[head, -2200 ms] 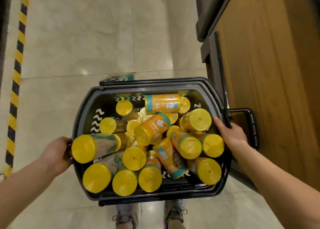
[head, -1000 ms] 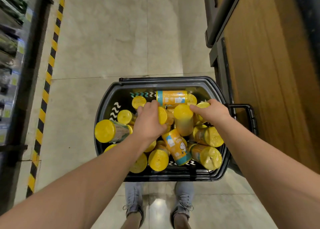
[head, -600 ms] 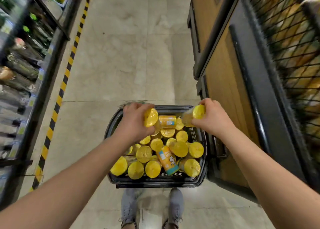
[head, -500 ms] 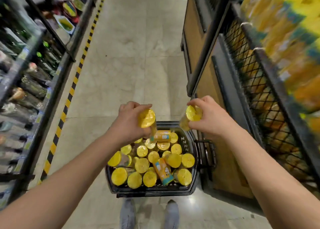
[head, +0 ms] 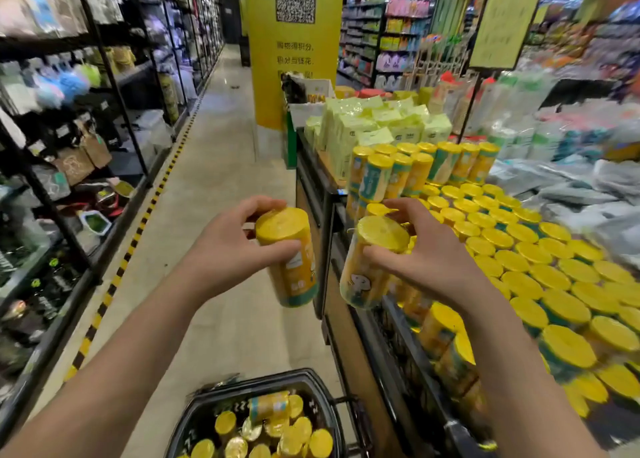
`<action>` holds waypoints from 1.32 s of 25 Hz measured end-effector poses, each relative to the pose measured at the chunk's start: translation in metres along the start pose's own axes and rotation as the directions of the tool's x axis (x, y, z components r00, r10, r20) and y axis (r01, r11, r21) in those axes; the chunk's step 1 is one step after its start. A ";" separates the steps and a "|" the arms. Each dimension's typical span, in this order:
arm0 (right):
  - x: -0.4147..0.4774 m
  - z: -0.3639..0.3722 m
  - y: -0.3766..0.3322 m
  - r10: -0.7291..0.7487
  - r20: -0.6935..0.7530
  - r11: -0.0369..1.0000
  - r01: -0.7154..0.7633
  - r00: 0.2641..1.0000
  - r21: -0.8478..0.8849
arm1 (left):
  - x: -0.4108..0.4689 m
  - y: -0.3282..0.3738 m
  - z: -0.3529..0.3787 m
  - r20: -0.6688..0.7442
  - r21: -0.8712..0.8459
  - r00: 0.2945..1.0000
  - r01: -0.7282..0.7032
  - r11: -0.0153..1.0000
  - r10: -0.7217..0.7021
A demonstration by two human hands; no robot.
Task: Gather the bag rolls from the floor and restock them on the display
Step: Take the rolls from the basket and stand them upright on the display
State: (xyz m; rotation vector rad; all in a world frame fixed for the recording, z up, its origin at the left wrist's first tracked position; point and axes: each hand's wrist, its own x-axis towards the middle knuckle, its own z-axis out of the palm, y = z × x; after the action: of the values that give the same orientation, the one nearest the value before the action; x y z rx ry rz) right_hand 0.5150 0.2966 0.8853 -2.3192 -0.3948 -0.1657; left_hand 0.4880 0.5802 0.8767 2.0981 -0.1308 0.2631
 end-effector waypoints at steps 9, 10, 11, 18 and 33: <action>-0.008 -0.093 0.012 0.090 -0.223 0.994 -0.102 0.971 -0.041 | 0.065 0.071 0.053 0.128 -0.190 0.974 -0.160 0.969 0.186; -0.005 -0.101 0.021 0.096 -0.231 0.993 -0.108 0.968 -0.039 | 0.070 0.077 0.064 0.133 -0.187 0.972 -0.165 0.968 0.192; -0.003 -0.109 0.032 0.102 -0.242 0.993 -0.113 0.965 -0.033 | 0.077 0.082 0.076 0.134 -0.177 0.972 -0.167 0.970 0.192; 0.044 -0.174 0.147 0.020 -0.164 0.999 -0.012 0.986 0.050 | 0.119 0.116 0.184 0.094 -0.063 0.984 -0.146 0.987 0.151; 0.172 -0.316 0.343 -0.225 -0.054 0.943 0.231 0.973 0.239 | 0.228 0.227 0.396 -0.131 0.222 0.991 0.062 0.973 -0.033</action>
State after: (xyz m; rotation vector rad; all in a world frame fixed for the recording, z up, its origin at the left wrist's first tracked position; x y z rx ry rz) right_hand 0.7906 -0.1164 0.9160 -2.0234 -0.6355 -0.2462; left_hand 0.7176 0.1269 0.9243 2.2994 0.0275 0.3970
